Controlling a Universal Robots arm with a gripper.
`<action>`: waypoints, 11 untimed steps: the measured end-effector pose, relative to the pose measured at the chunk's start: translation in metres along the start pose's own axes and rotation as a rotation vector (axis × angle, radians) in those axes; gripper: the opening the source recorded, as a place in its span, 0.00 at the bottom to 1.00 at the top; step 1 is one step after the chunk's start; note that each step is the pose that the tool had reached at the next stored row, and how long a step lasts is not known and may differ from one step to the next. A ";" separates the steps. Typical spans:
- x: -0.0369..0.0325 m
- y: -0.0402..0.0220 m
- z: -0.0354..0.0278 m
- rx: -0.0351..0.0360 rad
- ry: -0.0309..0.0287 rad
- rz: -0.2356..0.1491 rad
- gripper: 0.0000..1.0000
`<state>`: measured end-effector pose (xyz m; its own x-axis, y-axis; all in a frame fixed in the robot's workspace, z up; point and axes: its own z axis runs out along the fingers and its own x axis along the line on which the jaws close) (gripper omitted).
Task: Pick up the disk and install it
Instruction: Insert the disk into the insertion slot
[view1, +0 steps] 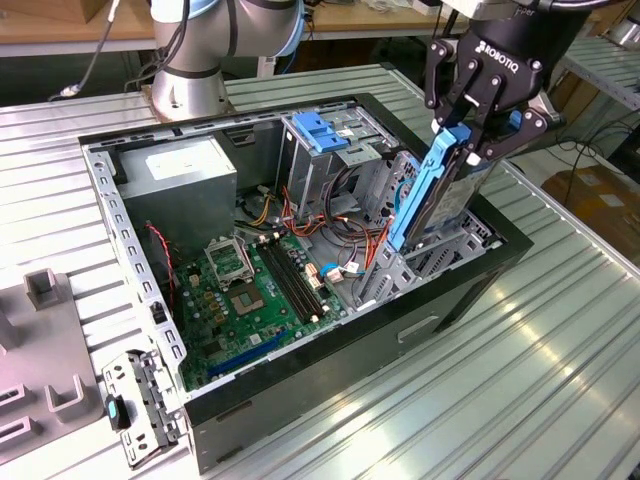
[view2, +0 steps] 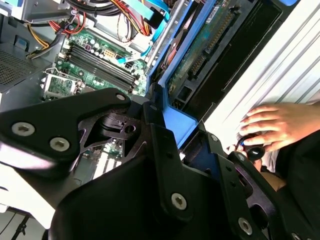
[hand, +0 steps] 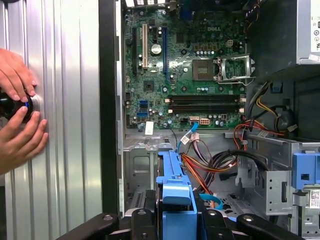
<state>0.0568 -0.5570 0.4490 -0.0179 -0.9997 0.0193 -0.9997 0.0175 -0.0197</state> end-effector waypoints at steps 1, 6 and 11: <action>0.0006 0.0000 0.0003 0.0000 -0.0001 -0.001 0.37; 0.0007 0.0000 0.0022 0.0001 0.0000 -0.006 0.37; 0.0006 0.0001 0.0063 0.0001 -0.0001 -0.007 0.37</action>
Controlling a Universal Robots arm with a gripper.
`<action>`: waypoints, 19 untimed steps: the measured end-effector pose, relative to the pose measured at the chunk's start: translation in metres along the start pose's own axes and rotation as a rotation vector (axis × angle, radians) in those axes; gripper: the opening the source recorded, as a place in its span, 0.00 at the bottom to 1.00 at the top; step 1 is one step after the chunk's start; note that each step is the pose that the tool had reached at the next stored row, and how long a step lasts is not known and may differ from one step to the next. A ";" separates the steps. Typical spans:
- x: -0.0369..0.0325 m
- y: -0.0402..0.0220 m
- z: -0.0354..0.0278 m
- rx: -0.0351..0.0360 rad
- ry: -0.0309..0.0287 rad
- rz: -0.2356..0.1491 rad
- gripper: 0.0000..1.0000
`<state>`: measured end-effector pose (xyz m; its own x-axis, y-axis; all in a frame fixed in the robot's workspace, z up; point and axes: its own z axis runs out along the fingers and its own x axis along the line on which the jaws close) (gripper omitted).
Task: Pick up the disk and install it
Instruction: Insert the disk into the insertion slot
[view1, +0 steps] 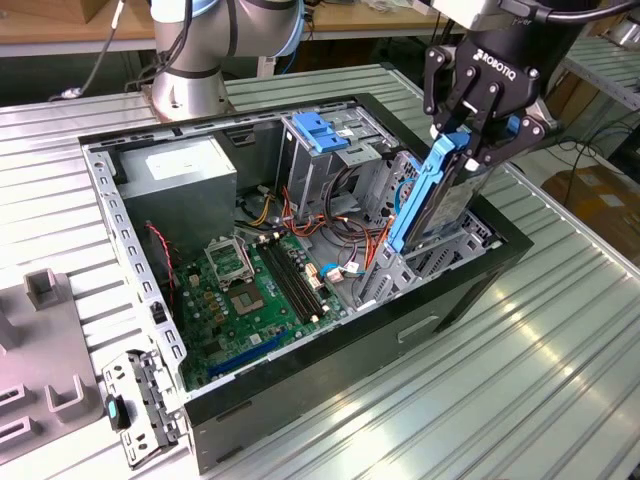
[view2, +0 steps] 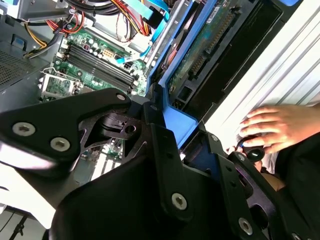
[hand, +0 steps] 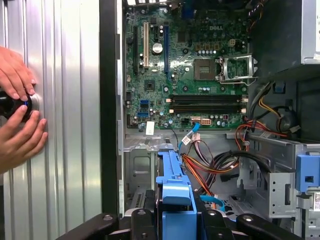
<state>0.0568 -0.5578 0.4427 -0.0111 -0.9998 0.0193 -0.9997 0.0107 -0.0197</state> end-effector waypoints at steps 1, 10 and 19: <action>0.0000 0.0000 0.0008 0.0000 0.0000 0.000 0.37; -0.0001 0.0002 0.0081 0.0000 0.0000 -0.001 0.37; -0.0003 0.0004 0.0180 0.0000 0.0000 -0.001 0.37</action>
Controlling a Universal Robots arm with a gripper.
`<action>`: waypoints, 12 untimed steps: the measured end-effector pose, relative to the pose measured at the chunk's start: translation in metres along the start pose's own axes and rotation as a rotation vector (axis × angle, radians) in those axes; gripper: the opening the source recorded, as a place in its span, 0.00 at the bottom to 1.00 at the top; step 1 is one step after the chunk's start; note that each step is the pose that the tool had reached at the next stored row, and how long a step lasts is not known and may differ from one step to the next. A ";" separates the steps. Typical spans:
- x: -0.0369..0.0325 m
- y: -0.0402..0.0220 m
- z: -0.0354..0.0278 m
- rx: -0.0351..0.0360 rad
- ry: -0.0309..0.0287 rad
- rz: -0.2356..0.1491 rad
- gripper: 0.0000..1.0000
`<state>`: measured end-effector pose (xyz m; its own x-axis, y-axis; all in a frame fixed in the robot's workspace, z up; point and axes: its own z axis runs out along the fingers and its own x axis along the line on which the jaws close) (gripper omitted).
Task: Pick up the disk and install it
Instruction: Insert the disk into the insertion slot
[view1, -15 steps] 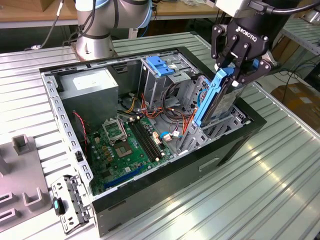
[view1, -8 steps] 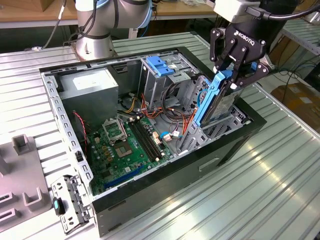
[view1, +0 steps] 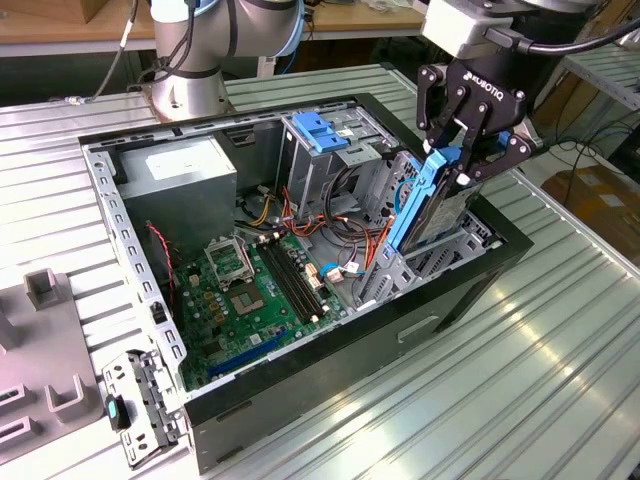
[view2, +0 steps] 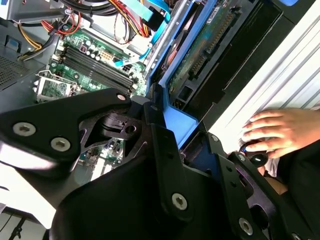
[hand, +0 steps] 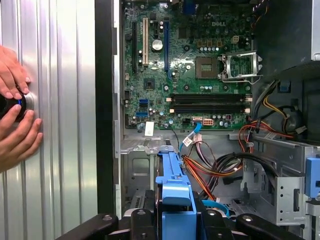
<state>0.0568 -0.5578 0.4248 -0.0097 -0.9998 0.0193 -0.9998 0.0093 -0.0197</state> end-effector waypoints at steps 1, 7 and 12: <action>0.0000 0.0000 0.0009 0.0000 0.0001 0.000 0.37; -0.0002 0.0002 0.0099 0.0000 0.0001 0.000 0.37; -0.0003 0.0003 0.0161 0.0000 0.0001 0.000 0.37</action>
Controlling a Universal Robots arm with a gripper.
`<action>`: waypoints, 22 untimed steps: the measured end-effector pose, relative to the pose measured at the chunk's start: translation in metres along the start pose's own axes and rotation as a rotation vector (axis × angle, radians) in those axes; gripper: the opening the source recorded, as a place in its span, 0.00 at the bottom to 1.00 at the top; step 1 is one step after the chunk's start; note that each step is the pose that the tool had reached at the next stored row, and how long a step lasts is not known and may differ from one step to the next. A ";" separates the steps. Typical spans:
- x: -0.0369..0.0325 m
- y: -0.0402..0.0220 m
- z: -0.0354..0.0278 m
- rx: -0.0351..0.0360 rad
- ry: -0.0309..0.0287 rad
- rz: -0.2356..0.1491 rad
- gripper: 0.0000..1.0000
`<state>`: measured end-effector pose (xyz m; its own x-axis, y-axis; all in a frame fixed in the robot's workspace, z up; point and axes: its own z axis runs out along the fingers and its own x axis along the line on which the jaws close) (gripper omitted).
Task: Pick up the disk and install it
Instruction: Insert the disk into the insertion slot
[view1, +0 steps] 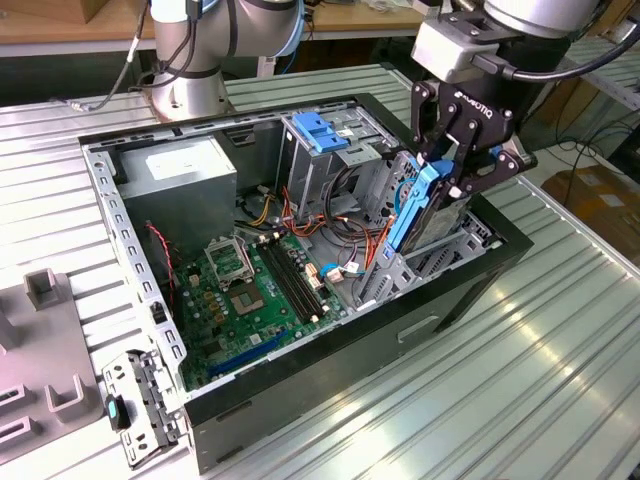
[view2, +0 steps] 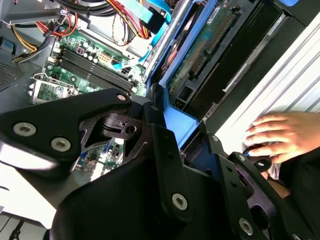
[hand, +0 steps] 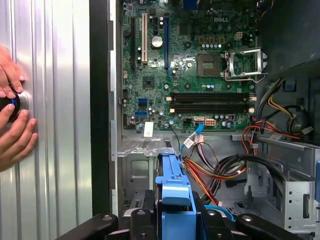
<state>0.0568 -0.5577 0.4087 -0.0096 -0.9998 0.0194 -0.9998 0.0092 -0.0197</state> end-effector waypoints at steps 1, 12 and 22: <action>0.0000 0.0001 0.0015 0.0000 0.0000 0.000 0.37; -0.0003 0.0003 0.0158 0.0000 -0.0001 0.000 0.37; -0.0005 0.0005 0.0278 0.0000 -0.0001 0.000 0.37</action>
<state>0.0568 -0.5578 0.3809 -0.0096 -0.9998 0.0192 -0.9998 0.0092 -0.0197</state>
